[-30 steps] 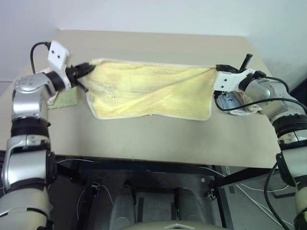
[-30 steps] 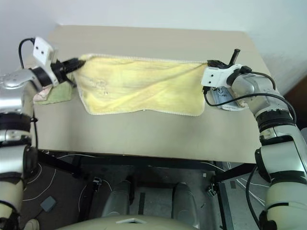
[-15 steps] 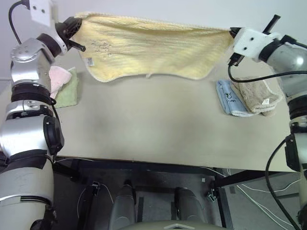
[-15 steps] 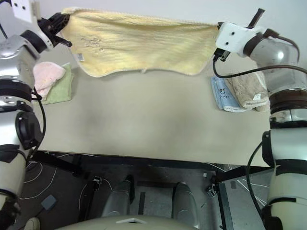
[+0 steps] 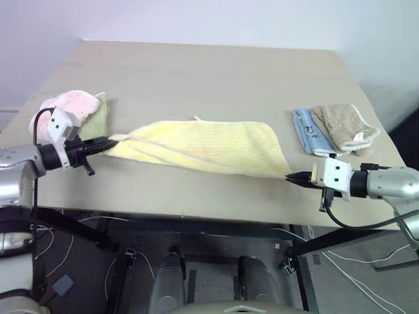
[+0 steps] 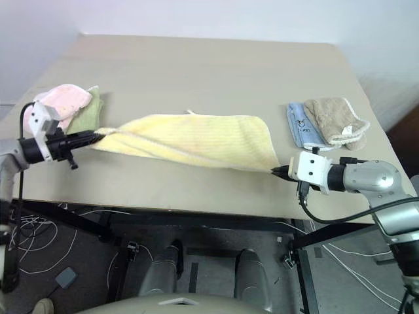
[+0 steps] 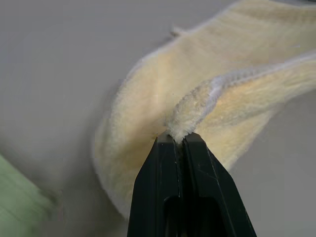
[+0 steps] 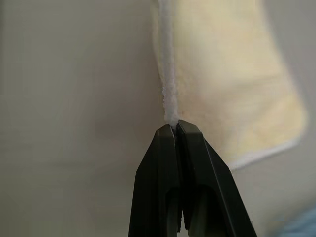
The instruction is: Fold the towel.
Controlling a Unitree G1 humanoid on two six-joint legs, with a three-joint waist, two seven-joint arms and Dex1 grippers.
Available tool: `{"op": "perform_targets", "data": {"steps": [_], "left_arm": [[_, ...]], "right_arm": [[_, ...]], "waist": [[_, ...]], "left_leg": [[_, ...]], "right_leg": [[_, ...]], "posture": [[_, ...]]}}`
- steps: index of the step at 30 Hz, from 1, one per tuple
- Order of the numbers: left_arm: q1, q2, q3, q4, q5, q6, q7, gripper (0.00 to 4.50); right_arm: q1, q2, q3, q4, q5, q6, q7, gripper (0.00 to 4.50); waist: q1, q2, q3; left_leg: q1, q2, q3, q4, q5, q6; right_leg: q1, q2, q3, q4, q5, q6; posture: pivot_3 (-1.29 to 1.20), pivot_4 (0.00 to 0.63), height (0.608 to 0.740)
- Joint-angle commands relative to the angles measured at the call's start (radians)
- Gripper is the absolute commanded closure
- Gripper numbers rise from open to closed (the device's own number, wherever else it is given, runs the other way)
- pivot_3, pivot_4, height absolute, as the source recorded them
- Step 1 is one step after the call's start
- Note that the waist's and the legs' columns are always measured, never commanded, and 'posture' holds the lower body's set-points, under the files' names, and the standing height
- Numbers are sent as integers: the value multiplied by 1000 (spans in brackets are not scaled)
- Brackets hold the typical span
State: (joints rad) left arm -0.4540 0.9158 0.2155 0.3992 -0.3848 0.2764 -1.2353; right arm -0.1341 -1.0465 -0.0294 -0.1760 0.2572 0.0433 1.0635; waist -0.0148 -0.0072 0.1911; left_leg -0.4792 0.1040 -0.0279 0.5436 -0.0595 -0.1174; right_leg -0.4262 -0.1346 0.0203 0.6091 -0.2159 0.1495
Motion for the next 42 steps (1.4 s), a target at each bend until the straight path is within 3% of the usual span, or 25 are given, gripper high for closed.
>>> {"op": "perform_targets", "data": {"steps": [1, 2, 3, 4, 5, 6, 7, 8, 9, 10, 11, 14, 18, 24, 29, 38, 39, 42], "left_arm": [[66, 60, 36, -114, -16, 28, -22, 4500], [79, 59, 33, -121, -7, 26, -9, 4500], [78, 51, 28, -113, 8, 18, 19, 4500], [68, 41, 21, -100, 27, 6, 52, 4500], [60, 34, 16, -92, 39, -1, 75, 4500], [41, 26, 3, -72, 65, -19, 108, 4500], [15, 14, -12, -39, 101, -54, 148, 4500], [-15, 4, -28, 1, 133, -76, 187, 4500], [-54, -9, -45, 53, 172, -107, 232, 4500], [-90, -21, -62, 103, 207, -137, 271, 4500], [-122, -31, -79, 150, 239, -162, 307, 4500], [-205, -53, -121, 266, 309, -226, 381, 4500], [-284, -87, -156, 378, 349, -277, 413, 4500], [-361, -140, -214, 517, 411, -323, 441, 4500], [-383, -165, -246, 564, 437, -318, 422, 4500], [-370, -152, -250, 588, 474, -317, 452, 4500], [-371, -152, -249, 591, 476, -319, 456, 4258], [-373, -157, -235, 594, 467, -314, 470, 3503]], "right_arm": [[8, -22, -75, -77, 50, 48, 27, 4462], [-1, -16, -69, -78, 45, 57, 26, 4462], [-24, -3, -56, -70, 32, 56, 18, 4462], [-55, 12, -41, -54, 15, 52, 8, 4462], [-79, 23, -31, -42, 2, 49, 1, 4462], [-121, 40, -12, -16, -22, 49, -13, 4462], [-171, 57, 10, 21, -52, 44, -28, 4462], [-220, 76, 32, 60, -84, 38, -43, 4462], [-277, 99, 58, 111, -125, 22, -64, 4462], [-324, 119, 79, 161, -160, 2, -81, 4462], [-362, 136, 96, 204, -189, -14, -96, 4462], [-442, 175, 142, 289, -241, -67, -103, 4462], [-527, 225, 178, 410, -302, -119, -132, 4462], [-687, 304, 232, 710, -424, -234, -245, 4462], [-851, 384, 280, 984, -521, -354, -372, 4462], [-974, 456, 362, 1227, -650, -506, -481, 4462], [-978, 460, 367, 1241, -659, -513, -490, 4487], [-985, 463, 373, 1271, -674, -531, -504, 3822]], "waist": [[-16, 37, -6], [-10, 38, -12], [14, 23, -13], [26, 6, 1], [34, -1, 7], [54, 14, 1], [55, 23, -4], [49, 23, -1], [42, 22, 0], [28, 23, 0], [20, 21, -1], [8, 11, -7], [-2, 2, -9], [0, 2, -9], [-4, 2, -9], [0, 2, -9], [0, 2, -9], [-2, 2, -9]], "left_leg": [[-2, 4, 0, -2, -1, 1], [-24, 35, -1, -16, -1, 5], [-33, 61, 51, -40, -2, 8], [-21, 68, 98, -56, 1, 8], [20, 59, 134, -64, 15, 19], [18, 50, 131, -11, 15, 17], [31, 27, 103, 87, -29, 19], [43, -10, 66, 138, -123, 33], [48, -29, 47, 144, -160, 48], [50, -34, 37, 130, -159, 50], [53, -36, 32, 124, -155, 57], [45, -38, 46, 119, -147, 71], [35, -38, 58, 120, -142, 77], [33, -36, 60, 98, -127, 68], [35, -35, 61, 82, -120, 62], [34, -35, 63, 82, -120, 62], [34, -35, 63, 82, -120, 62], [34, -35, 63, 83, -120, 62]], "right_leg": [[2, 5, -1, -18, 15, 4], [32, 33, -10, -65, 53, -4], [27, 28, -74, 28, 1, -64], [36, 29, -97, 84, -72, -95], [46, 31, -68, 97, -121, -79], [41, 16, -61, 106, -130, -64], [34, 12, -62, 107, -130, -64], [20, 2, -68, 106, -130, -65], [18, 4, -72, 98, -128, -65], [28, 17, -68, 79, -126, -69], [41, 21, -69, 57, -108, -73], [45, 16, -68, 20, -51, -70], [31, 15, -59, 17, -25, -61], [15, 19, -56, 25, -25, -36], [7, 21, -55, 27, -26, -35], [6, 21, -52, 27, -26, -34], [7, 21, -52, 27, -26, -35], [7, 21, -52, 27, -25, -35]], "posture": [[0, 150, 728], [0, 150, 728], [0, 150, 728], [0, 150, 728], [0, 150, 728], [0, 150, 728], [0, 150, 728], [0, 150, 728], [0, 150, 728], [0, 150, 728], [0, 150, 728], [0, 150, 728], [0, 150, 728], [0, 150, 728], [0, 150, 728], [0, 150, 728], [0, 150, 728], [0, 150, 728]]}}
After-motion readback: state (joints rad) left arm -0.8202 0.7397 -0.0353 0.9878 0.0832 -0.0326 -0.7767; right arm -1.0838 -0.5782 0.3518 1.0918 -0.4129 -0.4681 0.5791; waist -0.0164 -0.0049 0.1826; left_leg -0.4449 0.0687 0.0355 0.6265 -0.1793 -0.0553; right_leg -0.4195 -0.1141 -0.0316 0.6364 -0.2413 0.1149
